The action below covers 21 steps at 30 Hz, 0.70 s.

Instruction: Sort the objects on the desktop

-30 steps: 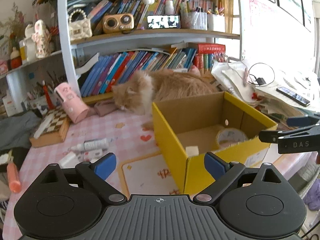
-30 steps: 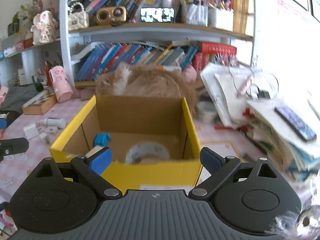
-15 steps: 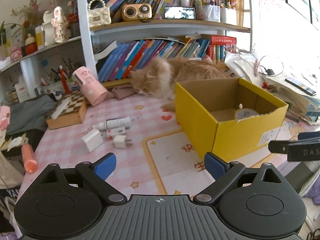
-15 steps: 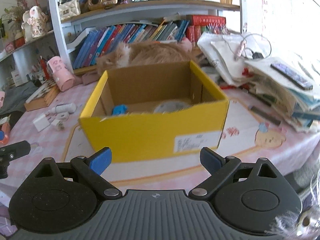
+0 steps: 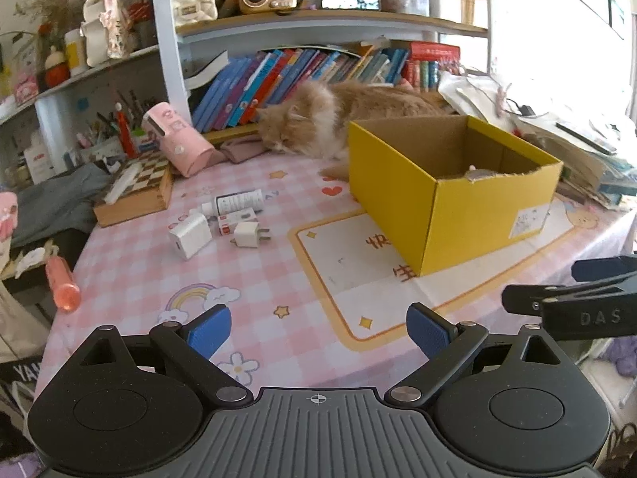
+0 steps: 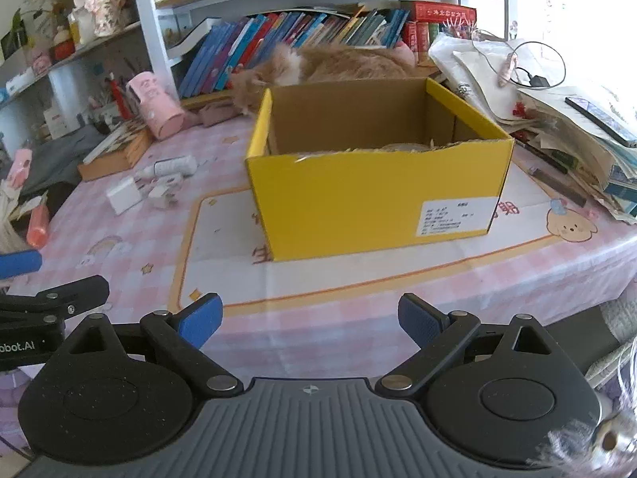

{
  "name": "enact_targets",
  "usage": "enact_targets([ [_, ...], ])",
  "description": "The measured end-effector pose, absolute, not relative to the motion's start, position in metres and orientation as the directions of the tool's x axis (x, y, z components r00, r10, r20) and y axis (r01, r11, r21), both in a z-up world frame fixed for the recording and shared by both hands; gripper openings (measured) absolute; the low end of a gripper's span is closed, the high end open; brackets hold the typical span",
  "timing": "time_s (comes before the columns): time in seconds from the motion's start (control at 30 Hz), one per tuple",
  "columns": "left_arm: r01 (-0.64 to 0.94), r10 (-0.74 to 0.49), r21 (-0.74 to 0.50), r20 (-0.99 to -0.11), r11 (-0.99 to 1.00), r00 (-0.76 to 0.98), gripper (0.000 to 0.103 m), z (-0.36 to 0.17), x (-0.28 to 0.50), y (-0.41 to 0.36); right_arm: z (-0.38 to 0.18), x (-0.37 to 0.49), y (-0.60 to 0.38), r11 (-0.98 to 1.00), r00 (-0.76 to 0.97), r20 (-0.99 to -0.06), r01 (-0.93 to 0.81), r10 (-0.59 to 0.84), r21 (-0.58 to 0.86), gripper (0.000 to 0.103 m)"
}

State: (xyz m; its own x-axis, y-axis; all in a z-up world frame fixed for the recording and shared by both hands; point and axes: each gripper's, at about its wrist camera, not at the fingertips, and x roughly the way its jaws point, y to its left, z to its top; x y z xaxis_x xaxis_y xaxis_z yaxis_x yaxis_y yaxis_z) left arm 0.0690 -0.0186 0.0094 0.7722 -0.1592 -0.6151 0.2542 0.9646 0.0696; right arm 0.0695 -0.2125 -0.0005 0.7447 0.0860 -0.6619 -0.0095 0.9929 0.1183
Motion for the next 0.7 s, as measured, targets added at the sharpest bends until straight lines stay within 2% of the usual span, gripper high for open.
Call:
enact_targets([
  [0.7,0.305,-0.172,0.092,-0.659,0.948,0.732,0.097,-0.004,0.044,0.018,-0.016,0.045,-0.163,0.992,0.708,-0.701,-0.003,0.091,0.126,0.095],
])
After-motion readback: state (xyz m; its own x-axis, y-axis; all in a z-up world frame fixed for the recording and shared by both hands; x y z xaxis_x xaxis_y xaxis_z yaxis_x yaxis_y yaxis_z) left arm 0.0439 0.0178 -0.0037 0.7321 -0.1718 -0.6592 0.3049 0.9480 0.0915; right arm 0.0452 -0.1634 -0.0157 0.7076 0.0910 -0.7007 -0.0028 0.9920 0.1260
